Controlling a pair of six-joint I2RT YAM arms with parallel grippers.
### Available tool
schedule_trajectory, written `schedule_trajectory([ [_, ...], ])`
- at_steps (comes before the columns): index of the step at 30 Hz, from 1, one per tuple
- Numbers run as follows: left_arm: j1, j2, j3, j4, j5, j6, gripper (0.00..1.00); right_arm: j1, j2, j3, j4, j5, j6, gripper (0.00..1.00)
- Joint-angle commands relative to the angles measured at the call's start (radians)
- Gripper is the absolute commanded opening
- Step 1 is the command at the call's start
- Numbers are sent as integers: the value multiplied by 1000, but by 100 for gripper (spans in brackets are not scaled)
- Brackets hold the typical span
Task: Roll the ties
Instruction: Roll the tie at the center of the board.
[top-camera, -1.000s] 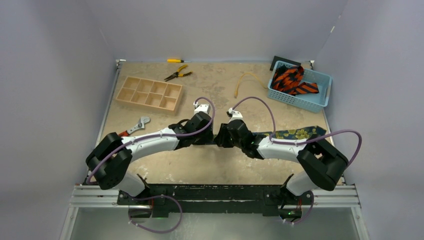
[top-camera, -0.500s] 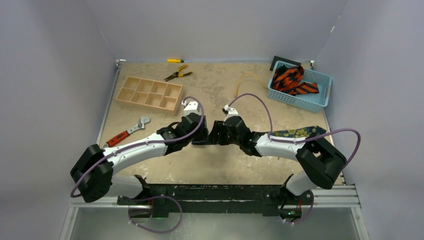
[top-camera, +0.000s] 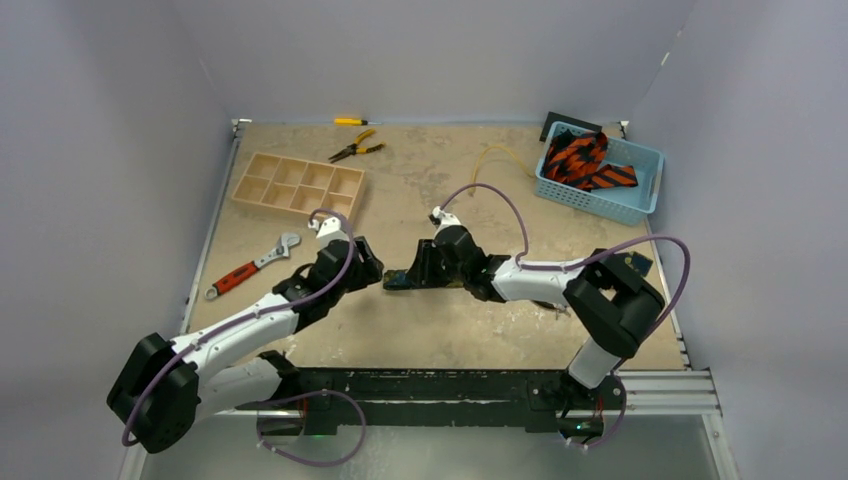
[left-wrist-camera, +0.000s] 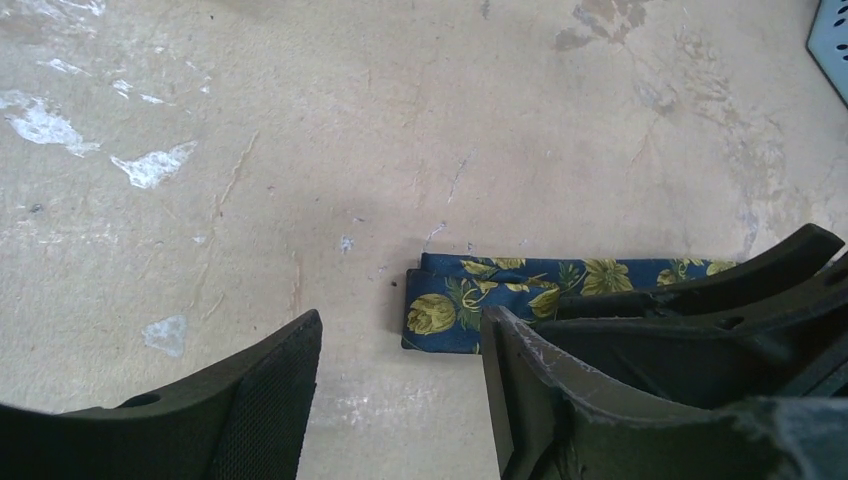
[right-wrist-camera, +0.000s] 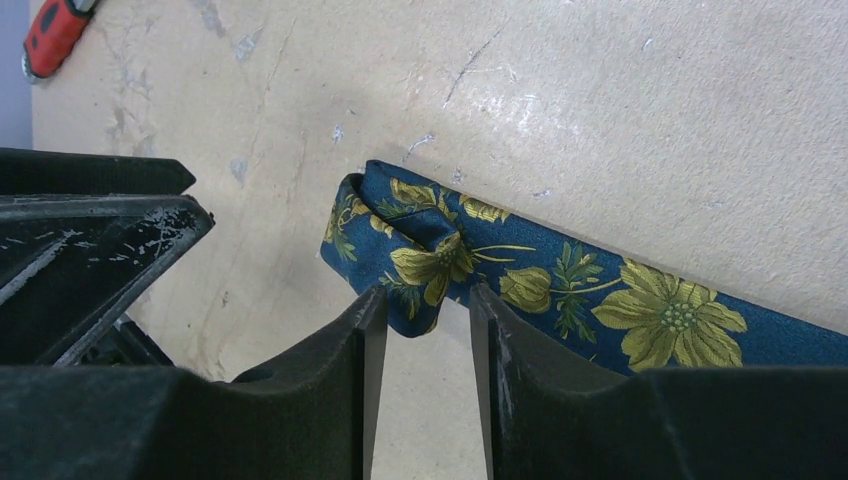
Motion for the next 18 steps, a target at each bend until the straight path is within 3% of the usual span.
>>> schedule_trajectory([
  [1, 35, -36, -42, 140, 110, -7, 59, 4, 14, 52, -11, 0, -19, 38],
  [18, 54, 30, -82, 267, 230, 31, 60, -15, 70, 47, -17, 69, -44, 33],
])
